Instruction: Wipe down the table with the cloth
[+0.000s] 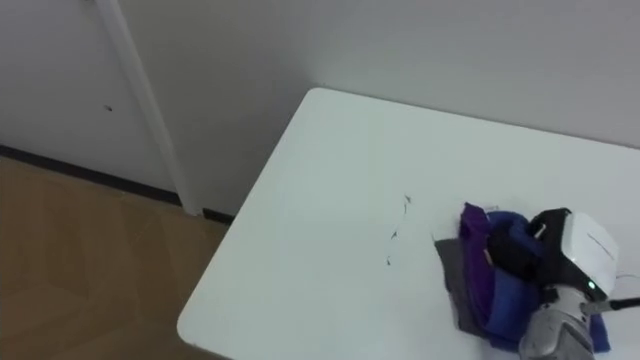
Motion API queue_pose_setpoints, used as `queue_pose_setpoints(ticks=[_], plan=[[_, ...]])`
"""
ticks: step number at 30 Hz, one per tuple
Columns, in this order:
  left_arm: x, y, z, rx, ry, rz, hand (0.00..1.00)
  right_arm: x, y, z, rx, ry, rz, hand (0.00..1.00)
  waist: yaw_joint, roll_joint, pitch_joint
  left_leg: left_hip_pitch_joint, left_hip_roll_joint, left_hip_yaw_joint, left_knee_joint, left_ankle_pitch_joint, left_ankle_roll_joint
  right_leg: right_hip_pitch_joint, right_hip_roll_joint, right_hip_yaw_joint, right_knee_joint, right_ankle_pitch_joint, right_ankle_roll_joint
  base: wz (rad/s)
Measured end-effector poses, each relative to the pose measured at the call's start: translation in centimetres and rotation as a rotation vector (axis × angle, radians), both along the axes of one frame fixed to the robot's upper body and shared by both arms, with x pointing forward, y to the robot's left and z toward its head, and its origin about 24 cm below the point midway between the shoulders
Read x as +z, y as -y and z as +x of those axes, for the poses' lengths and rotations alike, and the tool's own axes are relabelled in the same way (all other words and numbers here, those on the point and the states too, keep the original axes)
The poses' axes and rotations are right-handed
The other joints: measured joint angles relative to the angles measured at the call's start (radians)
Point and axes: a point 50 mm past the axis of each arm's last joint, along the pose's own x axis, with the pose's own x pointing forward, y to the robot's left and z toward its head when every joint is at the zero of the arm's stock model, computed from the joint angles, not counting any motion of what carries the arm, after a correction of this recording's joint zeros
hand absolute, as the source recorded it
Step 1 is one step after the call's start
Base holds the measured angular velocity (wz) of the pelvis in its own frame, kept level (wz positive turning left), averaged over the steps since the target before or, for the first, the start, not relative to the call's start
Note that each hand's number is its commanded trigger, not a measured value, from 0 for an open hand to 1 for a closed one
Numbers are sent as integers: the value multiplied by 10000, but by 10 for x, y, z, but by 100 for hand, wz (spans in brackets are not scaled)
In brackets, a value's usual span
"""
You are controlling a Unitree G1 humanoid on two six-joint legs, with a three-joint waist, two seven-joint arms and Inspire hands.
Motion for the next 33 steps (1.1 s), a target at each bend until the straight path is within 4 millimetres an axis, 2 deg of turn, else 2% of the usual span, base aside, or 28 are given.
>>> queue_pose_setpoints(ticks=[3, 8, 13, 16, 19, 21, 22, 24, 26, 27, 29, 30, 33], plan=[[1, -4, -1, 269, 86, 115, 0, -3, 9, -17, -493, -89, -22, 100, -240, -29, -13, 50, -15, 1, 11, 0, 1, 87, -32, -222, -18, 3, 6, 15], [1, -6, -2, 352, 31, 215, 0, -6, 17, -40, -1093, -234, -224, 100, -276, -47, -1, 294, -14, -10, 7, -12, 16, 310, -39, -210, -6, -2, 15, 0], [0, -3, 3, -51, -47, 44, 0, -2, 13, -32, -560, -467, -853, 100, -153, 24, -33, 281, -4, 54, 59, -7, 9, 293, -25, -110, -6, -2, 15, -6], [-2, 2, 2, -315, -305, -112, 0, 1, 2, -20, 76, -702, -1469, 100, -41, 62, -15, 348, 34, 203, 40, -7, 4, 252, 24, 88, 25, 11, -8, -20], [-6, 8, 12, -705, -345, -252, 0, 7, -23, 1, 1623, -817, -2058, 100, 294, 104, 13, 324, 75, 348, -40, 15, -32, 44, 100, 382, 125, 52, -70, -30], [-8, 12, 16, -962, -454, -359, 0, 10, -62, 22, 3515, -767, -2286, 100, 573, 158, 40, 279, 183, 346, -97, 38, -77, -82, 179, 526, 183, 101, -151, -28], [-8, 13, 18, -994, -433, -391, 0, 11, -73, 28, 3972, -699, -2261, 100, 625, 160, 51, 234, 175, 344, -99, 49, -92, -132, 189, 509, 187, 113, -168, -7], [-9, 15, 25, -1083, -343, -447, 0, 15, -108, 50, 5238, -473, -2026, 100, 859, 168, 116, 123, 175, 287, -128, 90, -139, -276, 199, 369, 193, 126, -189, 7], [-10, 16, 25, -1179, -429, -548, 0, 19, -126, 64, 5888, -436, -1799, 100, 1063, 197, 166, 81, 177, 230, -129, 90, -141, -313, 204, 297, 177, 125, -190, 10], [-10, 17, 24, -1200, -490, -626, 0, 21, -133, 71, 6157, -410, -1746, 100, 1219, 210, 181, 16, 170, 190, -129, 89, -141, -358, 201, 276, 170, 123, -189, 12], [-10, 18, 22, -1218, -501, -677, 0, 26, -138, 79, 6347, -326, -1615, 100, 1312, 173, 201, -112, 165, 84, -119, 99, -133, -443, 175, 164, 169, 121, -184, 22], [-9, 18, 19, -1186, -593, -680, 0, 27, -137, 83, 6261, -302, -1487, 100, 1319, 168, 204, -178, 161, -12, -72, 115, -113, -465, 147, 37, 170, 118, -179, 29], [-8, 17, 11, -1116, -769, -631, 0, 26, -132, 90, 5714, -243, -623, 100, 1300, 174, 207, -196, 134, -92, -7, 125, -98, -466, 125, 41, 165, 117, -177, 18]])
